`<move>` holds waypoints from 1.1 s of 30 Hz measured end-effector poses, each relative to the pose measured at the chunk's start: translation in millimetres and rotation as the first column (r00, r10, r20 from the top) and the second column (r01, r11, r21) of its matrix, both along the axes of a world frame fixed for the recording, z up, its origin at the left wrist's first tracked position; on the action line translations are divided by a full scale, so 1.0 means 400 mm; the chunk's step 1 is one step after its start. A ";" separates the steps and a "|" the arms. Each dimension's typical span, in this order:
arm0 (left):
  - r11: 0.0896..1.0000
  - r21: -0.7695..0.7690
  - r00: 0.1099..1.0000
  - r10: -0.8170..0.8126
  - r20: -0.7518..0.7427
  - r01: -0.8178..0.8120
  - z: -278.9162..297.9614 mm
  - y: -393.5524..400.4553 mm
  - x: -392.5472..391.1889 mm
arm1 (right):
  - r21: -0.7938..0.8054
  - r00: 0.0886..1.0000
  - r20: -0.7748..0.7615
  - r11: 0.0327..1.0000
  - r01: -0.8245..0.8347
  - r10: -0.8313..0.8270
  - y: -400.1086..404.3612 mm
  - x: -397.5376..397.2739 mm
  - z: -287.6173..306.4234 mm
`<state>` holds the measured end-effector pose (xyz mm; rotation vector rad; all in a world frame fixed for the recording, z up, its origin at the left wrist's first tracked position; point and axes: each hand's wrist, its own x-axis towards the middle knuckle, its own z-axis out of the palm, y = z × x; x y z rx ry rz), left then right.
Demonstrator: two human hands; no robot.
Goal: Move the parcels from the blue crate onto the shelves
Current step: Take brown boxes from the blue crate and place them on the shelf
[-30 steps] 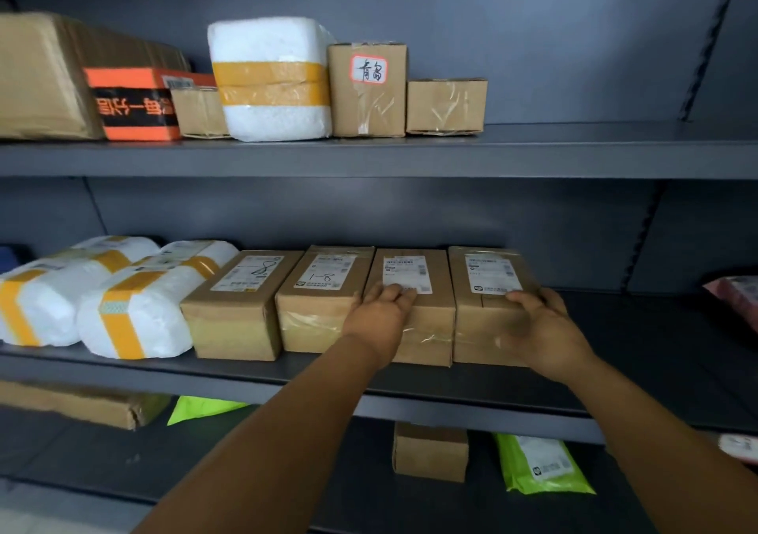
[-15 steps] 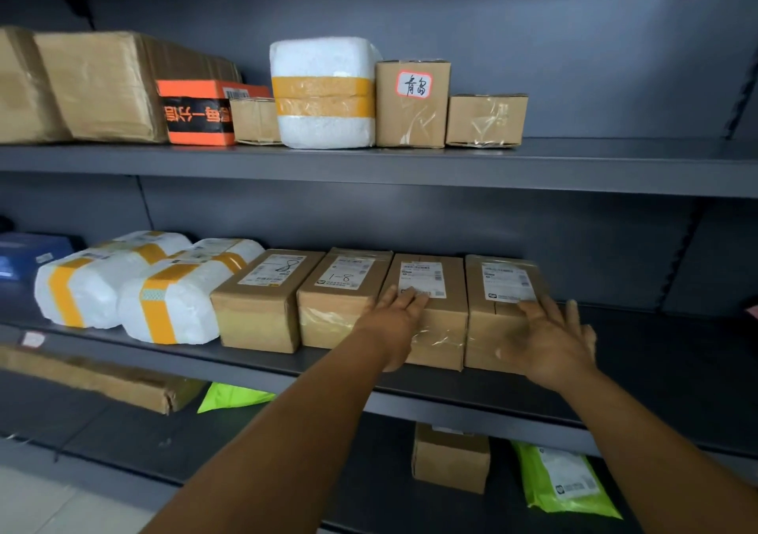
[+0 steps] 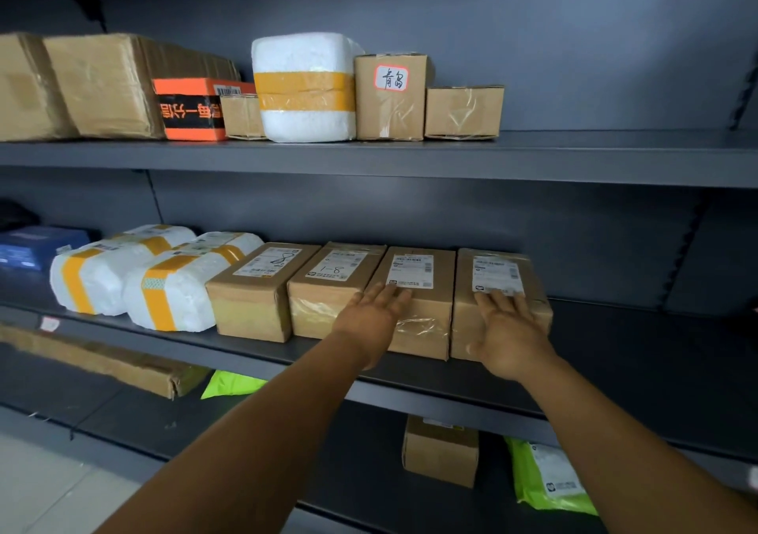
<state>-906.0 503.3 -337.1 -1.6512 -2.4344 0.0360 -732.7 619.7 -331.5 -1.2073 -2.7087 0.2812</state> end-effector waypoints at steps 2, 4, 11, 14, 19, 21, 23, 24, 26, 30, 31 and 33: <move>0.999 -0.027 1.000 0.029 -0.007 -0.030 0.002 0.001 0.009 | -0.023 1.000 0.017 1.000 -0.010 0.011 0.000 0.002 0.007; 0.998 -0.048 0.999 0.039 -0.010 -0.040 0.010 0.001 0.015 | -0.022 0.999 0.027 1.000 -0.017 0.018 -0.010 -0.003 0.010; 0.990 0.108 0.996 0.089 0.011 -0.090 0.039 -0.128 -0.074 | 0.052 0.976 -0.082 0.979 -0.198 0.202 -0.143 -0.170 0.033; 0.978 0.159 0.990 0.139 -0.003 -0.137 0.046 -0.236 -0.181 | 0.062 0.961 -0.113 0.967 -0.248 0.254 -0.227 -0.290 0.033; 0.958 0.199 0.978 0.207 0.012 -0.205 0.048 -0.430 -0.415 | 0.042 0.939 -0.125 0.947 -0.318 0.321 -0.377 -0.500 0.029; 0.951 0.195 0.971 0.238 0.028 -0.239 0.042 -0.502 -0.517 | 0.044 0.929 -0.129 0.938 -0.343 0.346 -0.435 -0.591 0.026; 0.944 0.190 0.963 0.267 0.032 -0.268 0.032 -0.565 -0.613 | 0.071 0.920 -0.118 0.928 -0.367 0.373 -0.489 -0.684 0.020; 0.943 0.183 0.960 0.277 0.039 -0.279 0.026 -0.591 -0.657 | 0.081 0.919 -0.111 0.925 -0.371 0.379 -0.515 -0.728 0.017; 0.941 0.163 0.955 0.292 0.047 -0.295 0.015 -0.634 -0.735 | 0.098 0.919 -0.094 0.922 -0.375 0.384 -0.561 -0.807 0.011; 0.935 0.139 0.945 0.322 0.054 -0.326 0.004 -0.680 -0.869 | 0.140 0.928 -0.046 0.922 -0.361 0.370 -0.627 -0.925 -0.005; 0.935 0.128 0.944 0.326 0.056 -0.330 0.004 -0.685 -0.898 | 0.148 0.933 -0.031 0.925 -0.351 0.359 -0.635 -0.947 -0.009; 0.943 0.098 0.948 0.315 0.050 -0.319 0.006 -0.684 -0.950 | 0.163 0.943 -0.008 0.931 -0.327 0.333 -0.645 -0.986 -0.013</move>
